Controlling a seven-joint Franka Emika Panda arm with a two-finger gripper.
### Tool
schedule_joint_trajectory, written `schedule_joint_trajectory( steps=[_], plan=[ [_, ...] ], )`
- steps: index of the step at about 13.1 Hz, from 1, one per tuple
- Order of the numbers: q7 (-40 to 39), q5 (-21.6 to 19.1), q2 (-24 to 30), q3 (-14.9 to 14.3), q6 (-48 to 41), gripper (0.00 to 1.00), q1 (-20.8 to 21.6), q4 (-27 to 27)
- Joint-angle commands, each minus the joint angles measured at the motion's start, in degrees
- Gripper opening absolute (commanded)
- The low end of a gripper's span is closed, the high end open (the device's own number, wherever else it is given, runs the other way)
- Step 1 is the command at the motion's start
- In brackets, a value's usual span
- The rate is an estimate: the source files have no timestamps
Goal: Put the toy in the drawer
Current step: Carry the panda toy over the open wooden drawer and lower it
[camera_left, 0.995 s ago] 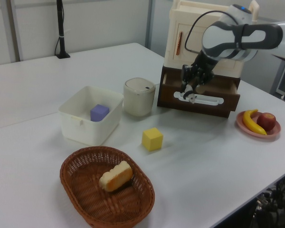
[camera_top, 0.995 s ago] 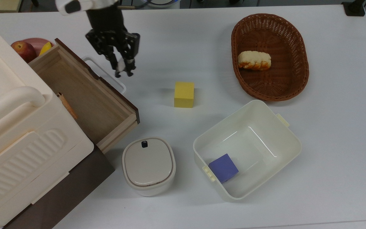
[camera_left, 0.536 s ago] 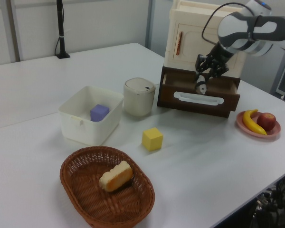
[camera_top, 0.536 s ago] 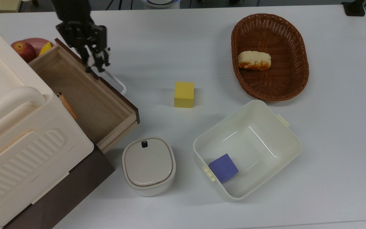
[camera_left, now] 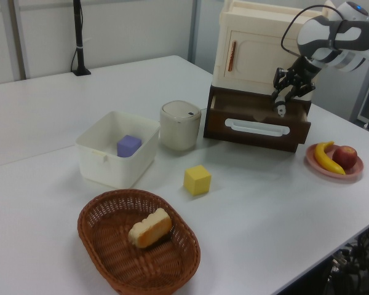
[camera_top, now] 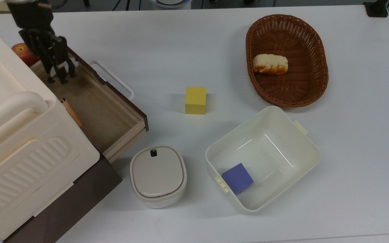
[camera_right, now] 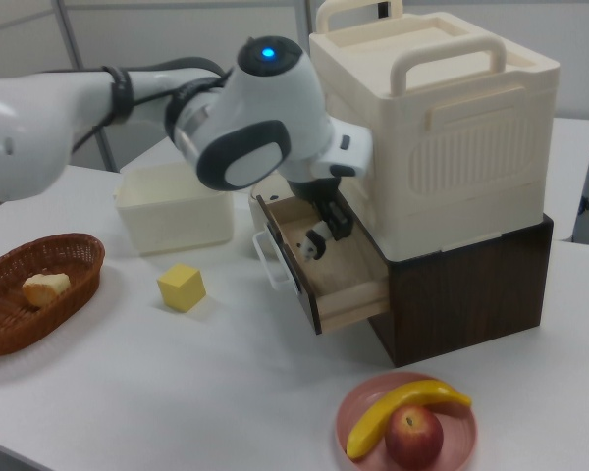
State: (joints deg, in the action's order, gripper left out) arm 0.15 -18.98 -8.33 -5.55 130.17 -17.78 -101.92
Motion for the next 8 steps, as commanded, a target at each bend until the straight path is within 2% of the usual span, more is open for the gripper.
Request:
schedule_joint_trajectory(
  steps=[1,2,3,4,5,6,7,8],
  plan=[
    [-2.3,-0.8,-4.0,0.4,-1.3,0.00,-0.5,3.5],
    [-2.5,-0.6,-4.3,0.5,-1.3,0.00,-0.5,3.5],
    [-2.5,-0.5,-4.3,0.9,-1.3,0.04,-0.5,3.4],
    [-2.3,-0.4,-4.3,1.1,-1.4,0.51,-0.4,3.4],
    [-2.1,-0.4,-4.3,1.1,-1.5,0.73,-0.3,3.2],
    [-2.0,-0.4,-4.3,1.2,-1.6,0.88,-0.1,3.2],
    [-2.0,-0.4,-4.3,1.6,-1.6,0.95,-0.1,3.1],
    [-2.0,-0.1,-4.3,1.7,-1.6,0.96,-0.1,3.1]
  ],
)
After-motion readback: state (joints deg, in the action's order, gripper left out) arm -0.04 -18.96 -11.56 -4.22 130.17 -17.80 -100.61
